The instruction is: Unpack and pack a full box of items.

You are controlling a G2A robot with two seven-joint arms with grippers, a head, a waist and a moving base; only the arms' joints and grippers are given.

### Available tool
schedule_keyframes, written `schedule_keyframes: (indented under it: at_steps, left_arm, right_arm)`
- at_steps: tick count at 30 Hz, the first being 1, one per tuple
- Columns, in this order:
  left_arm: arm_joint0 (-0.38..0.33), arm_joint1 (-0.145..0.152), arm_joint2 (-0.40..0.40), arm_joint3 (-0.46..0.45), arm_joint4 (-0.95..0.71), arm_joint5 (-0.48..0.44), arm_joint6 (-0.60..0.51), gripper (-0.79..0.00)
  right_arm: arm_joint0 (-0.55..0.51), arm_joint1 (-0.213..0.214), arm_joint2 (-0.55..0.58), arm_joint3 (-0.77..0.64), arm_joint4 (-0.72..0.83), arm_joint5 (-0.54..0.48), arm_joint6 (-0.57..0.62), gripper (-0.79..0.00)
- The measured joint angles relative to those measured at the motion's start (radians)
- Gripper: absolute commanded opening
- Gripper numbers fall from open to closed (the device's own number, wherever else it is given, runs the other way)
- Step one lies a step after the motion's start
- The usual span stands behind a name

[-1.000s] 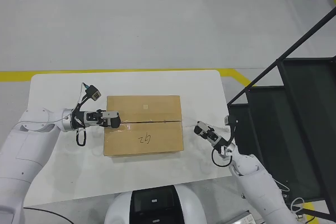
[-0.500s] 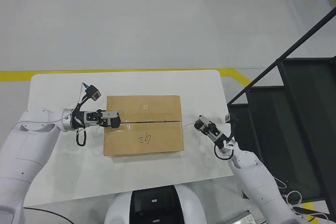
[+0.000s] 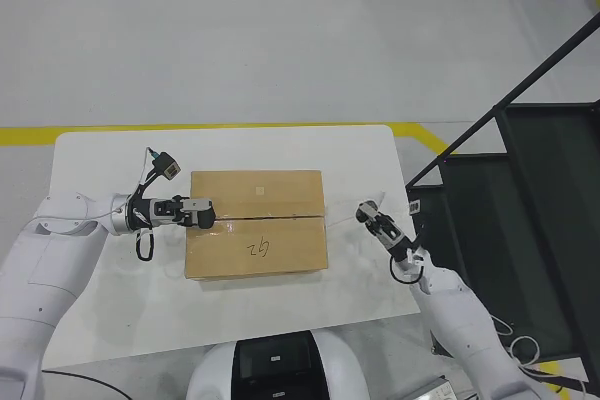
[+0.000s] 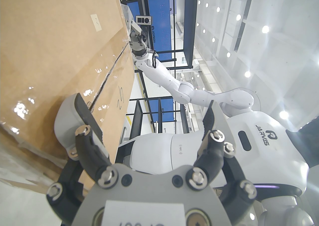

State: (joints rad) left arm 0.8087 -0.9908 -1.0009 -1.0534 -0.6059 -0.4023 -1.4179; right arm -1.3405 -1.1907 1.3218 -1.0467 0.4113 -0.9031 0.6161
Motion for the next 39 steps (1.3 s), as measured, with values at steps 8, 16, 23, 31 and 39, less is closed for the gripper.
schedule_keyframes:
  at_steps: [8,16,23,31,39]
  left_arm:
    - [0.0,0.0,0.0,0.0,0.0,0.0,0.0,0.0]
    - [0.0,0.0,0.0,0.0,0.0,0.0,0.0,0.0]
    - [0.0,0.0,0.0,0.0,0.0,0.0,0.0,0.0]
    - [0.0,0.0,0.0,0.0,0.0,0.0,0.0,0.0]
    - [0.0,0.0,0.0,0.0,0.0,0.0,0.0,0.0]
  right_arm:
    - [-0.072,0.015,0.031,-0.288,-0.125,-0.011,0.012,-0.785]
    - [-0.01,0.006,-0.049,-0.376,-0.265,0.159,0.013,-0.785]
    - [0.047,-0.005,-0.117,-0.355,-0.375,0.276,-0.015,-0.785]
    - [0.039,0.0,-0.129,-0.386,-0.455,0.35,0.0,-0.785]
    - [0.056,-0.001,-0.153,-0.398,-0.478,0.403,0.017,-0.785]
